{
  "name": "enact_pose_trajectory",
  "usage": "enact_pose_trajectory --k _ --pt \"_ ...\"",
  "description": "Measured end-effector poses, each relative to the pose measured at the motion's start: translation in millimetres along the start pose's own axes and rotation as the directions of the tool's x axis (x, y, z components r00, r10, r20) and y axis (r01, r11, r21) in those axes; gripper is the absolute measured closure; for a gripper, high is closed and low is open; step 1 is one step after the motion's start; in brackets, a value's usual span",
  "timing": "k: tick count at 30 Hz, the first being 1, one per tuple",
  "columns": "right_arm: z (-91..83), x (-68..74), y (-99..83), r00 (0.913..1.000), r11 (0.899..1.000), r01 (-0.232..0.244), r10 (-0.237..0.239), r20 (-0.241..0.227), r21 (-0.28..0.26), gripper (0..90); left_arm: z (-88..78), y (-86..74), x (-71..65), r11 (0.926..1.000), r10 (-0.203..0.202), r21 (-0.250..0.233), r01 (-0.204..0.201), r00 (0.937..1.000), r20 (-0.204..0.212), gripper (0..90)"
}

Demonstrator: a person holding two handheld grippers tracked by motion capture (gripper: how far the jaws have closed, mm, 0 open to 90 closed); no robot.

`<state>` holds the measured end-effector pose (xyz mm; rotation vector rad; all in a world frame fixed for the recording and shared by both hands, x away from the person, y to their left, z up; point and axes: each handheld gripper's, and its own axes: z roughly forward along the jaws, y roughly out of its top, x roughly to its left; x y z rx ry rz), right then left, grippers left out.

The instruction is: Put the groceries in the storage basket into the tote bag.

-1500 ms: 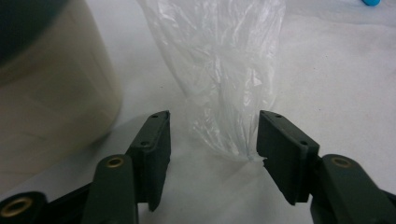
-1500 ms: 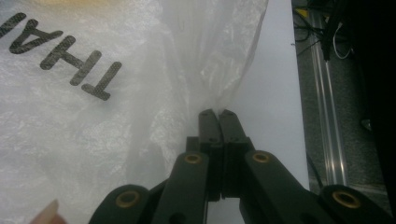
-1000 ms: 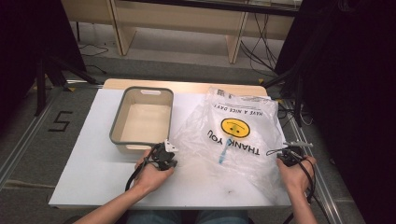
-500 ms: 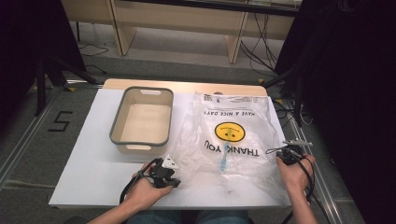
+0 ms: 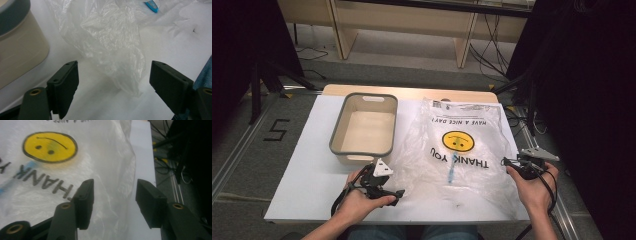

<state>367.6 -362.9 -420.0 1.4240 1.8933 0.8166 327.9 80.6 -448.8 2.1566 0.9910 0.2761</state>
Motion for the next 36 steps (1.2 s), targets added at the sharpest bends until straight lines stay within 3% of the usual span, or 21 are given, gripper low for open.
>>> enact_pose_trajectory --k 3,7,13,18,36 --pt "-4.8 4.4 0.0 0.9978 1.000 0.009 -0.010 -0.065 -0.018 45.1 -3.3 -0.5 2.4 0.9998 -0.013 -0.012 0.013 0.9998 0.015 18.5" --pt "-5.2 10.8 -9.0 0.9893 1.000 -0.020 0.021 -0.145 0.010 43.0 -2.5 -0.7 5.9 0.9996 -0.023 -0.018 0.023 0.9996 0.018 16.6" --pt "-5.2 23.3 -19.9 0.9808 0.999 0.006 0.002 -0.195 0.040 40.6 6.5 -4.2 10.5 0.9998 -0.014 -0.012 0.014 0.9998 0.014 15.8" --pt "-4.0 29.0 -22.5 0.9787 0.999 0.009 0.001 -0.205 0.047 39.3 10.0 -6.6 12.6 0.9999 -0.003 -0.012 0.004 0.9999 0.017 15.9" --pt "-5.5 26.0 -23.8 0.9822 0.999 -0.003 0.011 -0.188 0.044 38.2 9.8 -5.7 13.1 0.9997 -0.001 -0.024 0.002 0.9999 0.011 16.3"
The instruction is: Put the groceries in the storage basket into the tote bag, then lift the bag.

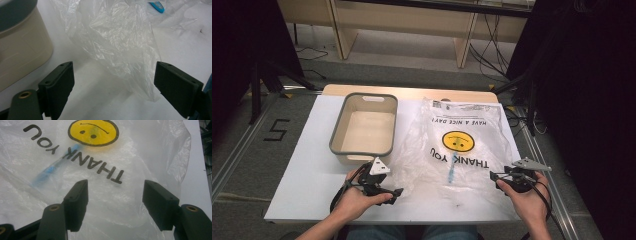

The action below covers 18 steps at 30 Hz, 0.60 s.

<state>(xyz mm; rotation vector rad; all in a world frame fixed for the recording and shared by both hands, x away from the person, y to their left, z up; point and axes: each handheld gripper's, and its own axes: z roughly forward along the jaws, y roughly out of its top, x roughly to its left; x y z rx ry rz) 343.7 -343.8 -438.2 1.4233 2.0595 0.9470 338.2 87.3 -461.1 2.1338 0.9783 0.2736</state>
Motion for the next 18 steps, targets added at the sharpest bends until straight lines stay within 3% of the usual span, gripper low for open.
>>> enact_pose_trajectory --k 18 --pt "-6.1 -1.4 -2.2 1.0000 1.000 0.003 -0.003 0.008 -0.001 36.2 3.1 -0.3 -1.6 1.0000 -0.009 0.004 0.009 1.0000 0.002 16.4"
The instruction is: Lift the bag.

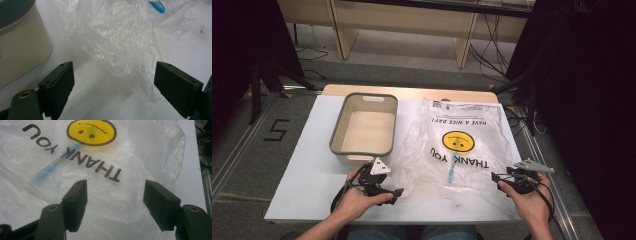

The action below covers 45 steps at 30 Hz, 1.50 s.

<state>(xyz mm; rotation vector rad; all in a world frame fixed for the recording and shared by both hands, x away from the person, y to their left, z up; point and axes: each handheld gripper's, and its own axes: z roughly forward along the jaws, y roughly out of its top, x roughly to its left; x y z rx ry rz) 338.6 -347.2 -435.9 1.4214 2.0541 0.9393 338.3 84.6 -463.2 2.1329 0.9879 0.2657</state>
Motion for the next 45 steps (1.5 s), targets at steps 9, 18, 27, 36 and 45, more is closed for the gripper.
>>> enact_pose_trajectory --k 9,18,27,36,45 --pt "-6.2 -0.4 -6.7 0.9999 1.000 -0.004 0.004 -0.015 0.008 34.4 3.2 0.1 -4.3 0.9998 0.000 0.020 0.000 1.0000 -0.005 16.3" --pt "-10.4 -1.6 -9.3 0.9996 1.000 0.004 -0.003 -0.029 0.030 32.4 13.5 0.2 -7.7 0.9988 0.009 0.049 -0.009 0.9999 0.007 16.9" --pt "-14.3 -0.1 -18.2 0.9991 0.995 0.021 -0.017 -0.040 0.102 31.9 20.8 -0.4 -8.7 0.9972 0.043 0.062 -0.042 0.9991 -0.002 20.6" --pt "-7.5 3.9 -28.7 0.9948 0.965 0.097 -0.087 -0.054 0.245 30.4 30.9 -4.2 -12.6 0.9897 0.079 0.117 -0.082 0.9966 0.023 25.8" --pt "0.3 5.2 -35.1 0.9935 0.937 0.110 -0.094 -0.065 0.333 31.0 31.2 -0.7 -14.1 0.9797 0.133 0.150 -0.133 0.9911 0.007 32.3"
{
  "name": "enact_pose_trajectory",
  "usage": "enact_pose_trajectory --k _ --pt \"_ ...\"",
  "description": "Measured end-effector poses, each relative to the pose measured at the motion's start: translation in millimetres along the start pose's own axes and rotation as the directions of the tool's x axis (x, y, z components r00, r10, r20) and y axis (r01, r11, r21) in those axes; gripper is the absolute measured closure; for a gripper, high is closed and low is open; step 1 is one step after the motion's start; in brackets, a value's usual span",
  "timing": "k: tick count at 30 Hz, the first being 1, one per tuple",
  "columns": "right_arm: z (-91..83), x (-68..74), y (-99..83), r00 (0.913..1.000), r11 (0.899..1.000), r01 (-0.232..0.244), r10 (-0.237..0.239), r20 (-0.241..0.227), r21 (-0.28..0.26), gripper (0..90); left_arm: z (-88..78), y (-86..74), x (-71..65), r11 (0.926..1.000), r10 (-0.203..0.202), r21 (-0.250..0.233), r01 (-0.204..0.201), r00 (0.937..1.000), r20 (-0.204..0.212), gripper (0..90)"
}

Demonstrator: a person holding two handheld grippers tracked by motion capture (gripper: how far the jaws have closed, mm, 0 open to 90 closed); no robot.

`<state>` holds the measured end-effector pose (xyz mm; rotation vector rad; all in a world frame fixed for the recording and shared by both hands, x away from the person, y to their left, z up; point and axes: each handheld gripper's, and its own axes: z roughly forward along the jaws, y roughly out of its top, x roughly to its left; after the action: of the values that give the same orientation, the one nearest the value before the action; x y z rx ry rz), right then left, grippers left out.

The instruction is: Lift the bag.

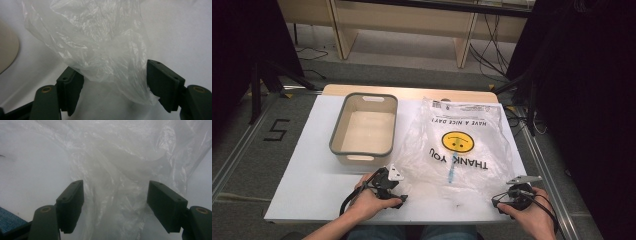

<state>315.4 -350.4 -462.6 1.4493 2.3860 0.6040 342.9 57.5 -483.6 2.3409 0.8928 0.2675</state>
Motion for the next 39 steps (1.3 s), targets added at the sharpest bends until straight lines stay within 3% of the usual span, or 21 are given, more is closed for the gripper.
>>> enact_pose_trajectory --k 12,24,28,33,39 --pt "2.7 -1.4 -1.1 0.9997 1.000 -0.023 0.023 0.009 0.012 36.8 -1.5 5.7 3.1 0.9993 -0.030 0.021 0.031 0.9993 -0.021 61.4" --pt "0.0 -6.4 -1.3 0.9991 0.999 -0.037 0.037 0.021 0.012 65.2 0.3 10.0 -0.4 0.9993 -0.007 0.036 0.007 1.0000 -0.006 81.9" --pt "-0.3 -10.3 -2.3 0.9983 0.999 -0.054 0.054 0.020 0.004 75.3 0.3 9.3 -1.0 0.9996 0.008 0.025 -0.008 1.0000 0.003 87.8" --pt "-0.2 -11.9 -2.3 0.9979 0.998 -0.064 0.064 0.014 -0.003 87.4 -0.7 9.0 -0.2 0.9999 0.008 -0.010 -0.007 0.9997 0.022 89.0" --pt "-2.0 -13.4 -1.7 0.9969 0.997 -0.078 0.078 -0.007 -0.013 90.0 -14.1 14.0 -1.4 0.9945 0.041 -0.096 -0.041 0.9991 -0.001 89.2"
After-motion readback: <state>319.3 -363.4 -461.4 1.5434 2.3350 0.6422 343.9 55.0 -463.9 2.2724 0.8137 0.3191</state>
